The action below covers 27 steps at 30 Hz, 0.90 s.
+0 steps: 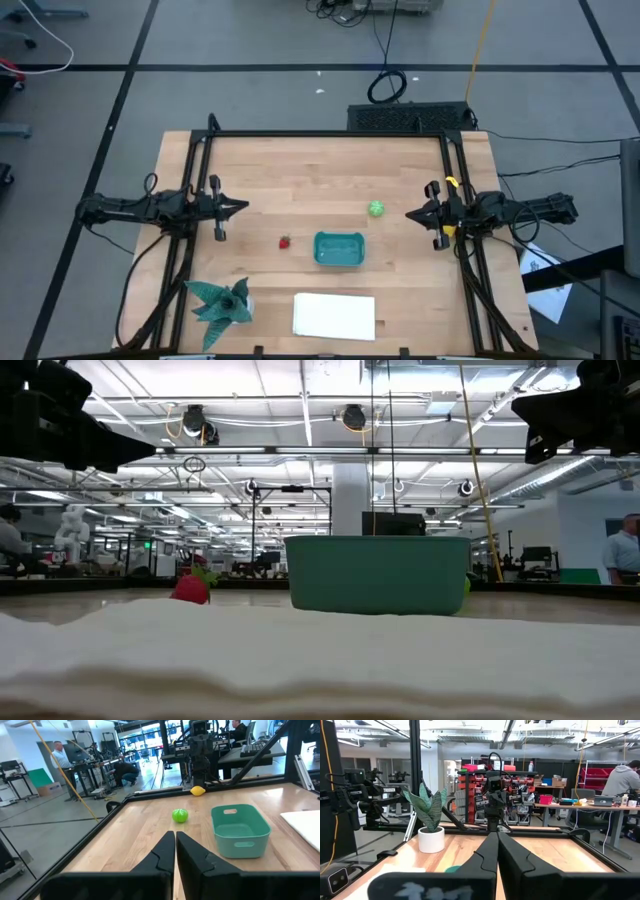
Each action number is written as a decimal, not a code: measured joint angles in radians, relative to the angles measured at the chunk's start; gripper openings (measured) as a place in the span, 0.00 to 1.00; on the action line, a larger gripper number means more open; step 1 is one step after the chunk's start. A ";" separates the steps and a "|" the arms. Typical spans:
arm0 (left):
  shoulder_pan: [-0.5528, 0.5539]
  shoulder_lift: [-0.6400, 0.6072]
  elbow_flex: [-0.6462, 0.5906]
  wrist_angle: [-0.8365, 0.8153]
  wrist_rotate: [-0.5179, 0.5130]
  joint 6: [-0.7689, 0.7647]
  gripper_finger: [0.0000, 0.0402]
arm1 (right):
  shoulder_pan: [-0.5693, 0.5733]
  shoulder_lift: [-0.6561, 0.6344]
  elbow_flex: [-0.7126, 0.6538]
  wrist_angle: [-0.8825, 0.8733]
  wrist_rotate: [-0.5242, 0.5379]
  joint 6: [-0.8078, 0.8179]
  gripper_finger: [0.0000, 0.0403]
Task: Pick and placing Produce into tupperware
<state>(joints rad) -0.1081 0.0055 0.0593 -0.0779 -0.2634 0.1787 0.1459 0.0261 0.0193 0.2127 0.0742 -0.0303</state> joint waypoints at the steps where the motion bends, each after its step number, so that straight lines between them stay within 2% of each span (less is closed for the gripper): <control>1: 0.000 0.000 0.000 0.000 0.000 0.000 0.05 | 0.000 0.000 0.000 0.000 0.000 0.000 0.00; 10: 0.000 0.000 0.000 0.000 0.000 0.000 0.05 | 0.000 0.000 0.000 0.000 0.000 0.003 0.00; 27: 0.000 0.000 0.000 0.021 0.000 -0.005 0.05 | 0.000 0.000 0.000 0.001 0.000 0.123 0.00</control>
<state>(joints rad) -0.1081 0.0054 0.0597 -0.0573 -0.2634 0.1741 0.1459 0.0261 0.0193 0.2134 0.0742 0.0925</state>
